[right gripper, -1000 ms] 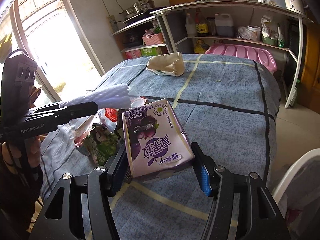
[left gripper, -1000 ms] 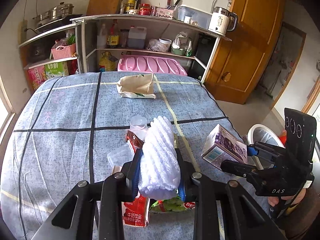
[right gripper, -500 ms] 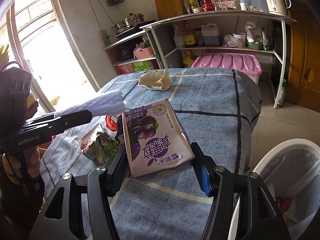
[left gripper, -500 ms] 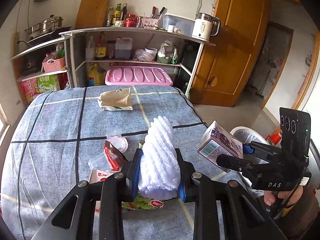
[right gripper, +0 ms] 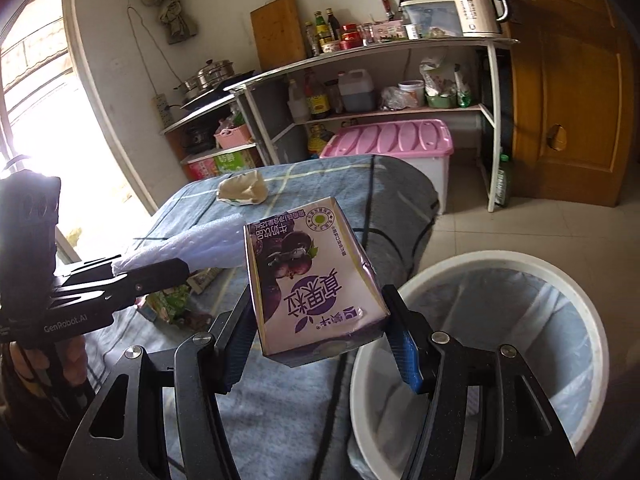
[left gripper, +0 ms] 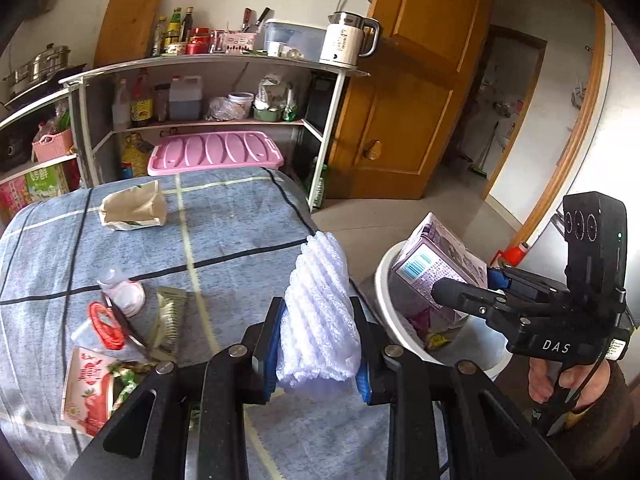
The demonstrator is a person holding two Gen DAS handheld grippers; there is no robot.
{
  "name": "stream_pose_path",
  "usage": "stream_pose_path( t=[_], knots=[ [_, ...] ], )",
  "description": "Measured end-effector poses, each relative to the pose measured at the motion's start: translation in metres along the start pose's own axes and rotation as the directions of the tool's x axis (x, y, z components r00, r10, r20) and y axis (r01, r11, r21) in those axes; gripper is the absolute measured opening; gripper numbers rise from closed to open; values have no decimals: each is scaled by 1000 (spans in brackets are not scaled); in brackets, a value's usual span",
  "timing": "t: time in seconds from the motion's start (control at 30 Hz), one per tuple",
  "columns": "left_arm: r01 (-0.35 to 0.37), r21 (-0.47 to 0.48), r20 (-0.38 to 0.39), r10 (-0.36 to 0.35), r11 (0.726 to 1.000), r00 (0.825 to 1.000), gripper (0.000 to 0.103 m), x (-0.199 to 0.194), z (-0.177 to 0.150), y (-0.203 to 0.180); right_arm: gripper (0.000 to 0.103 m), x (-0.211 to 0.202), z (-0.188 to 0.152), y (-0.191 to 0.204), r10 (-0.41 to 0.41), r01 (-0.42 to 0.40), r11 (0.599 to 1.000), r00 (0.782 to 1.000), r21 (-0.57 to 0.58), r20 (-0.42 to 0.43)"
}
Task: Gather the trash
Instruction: 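Carry the net and carton over the bin and open both tools, then move both tools back toward the strawberry milk carton on the table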
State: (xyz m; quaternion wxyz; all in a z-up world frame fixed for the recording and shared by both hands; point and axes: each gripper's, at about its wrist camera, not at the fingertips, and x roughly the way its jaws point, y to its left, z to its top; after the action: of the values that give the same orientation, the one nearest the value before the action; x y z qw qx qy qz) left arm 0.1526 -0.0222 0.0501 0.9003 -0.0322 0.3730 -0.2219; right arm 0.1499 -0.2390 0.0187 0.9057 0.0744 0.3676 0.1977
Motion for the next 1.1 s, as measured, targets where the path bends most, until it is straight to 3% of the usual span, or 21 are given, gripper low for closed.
stream_pose_path(
  t=[0.3,0.63,0.77,0.9,1.1],
  knots=[
    [106,88,-68,-100,990,993,30,46,-3,-67,61,-26,-20,-61,-153,153,985,988,80,-16],
    [170,132,-171,-146,977,974,30,94,-11,-112,61,-15,-37,-108,-255,270,955,958,120,-130],
    [160,159,-202,-127,974,971,31,108,-14,-121,61,-11,-40,-117,-285,304,946,945,112,-159],
    [161,160,-206,-127,974,970,55,111,-17,-122,62,-11,-43,-124,-304,326,938,937,119,-172],
    [159,140,-195,-130,977,972,55,104,-16,-115,65,-17,-44,-121,-309,330,934,938,139,-155]
  ],
)
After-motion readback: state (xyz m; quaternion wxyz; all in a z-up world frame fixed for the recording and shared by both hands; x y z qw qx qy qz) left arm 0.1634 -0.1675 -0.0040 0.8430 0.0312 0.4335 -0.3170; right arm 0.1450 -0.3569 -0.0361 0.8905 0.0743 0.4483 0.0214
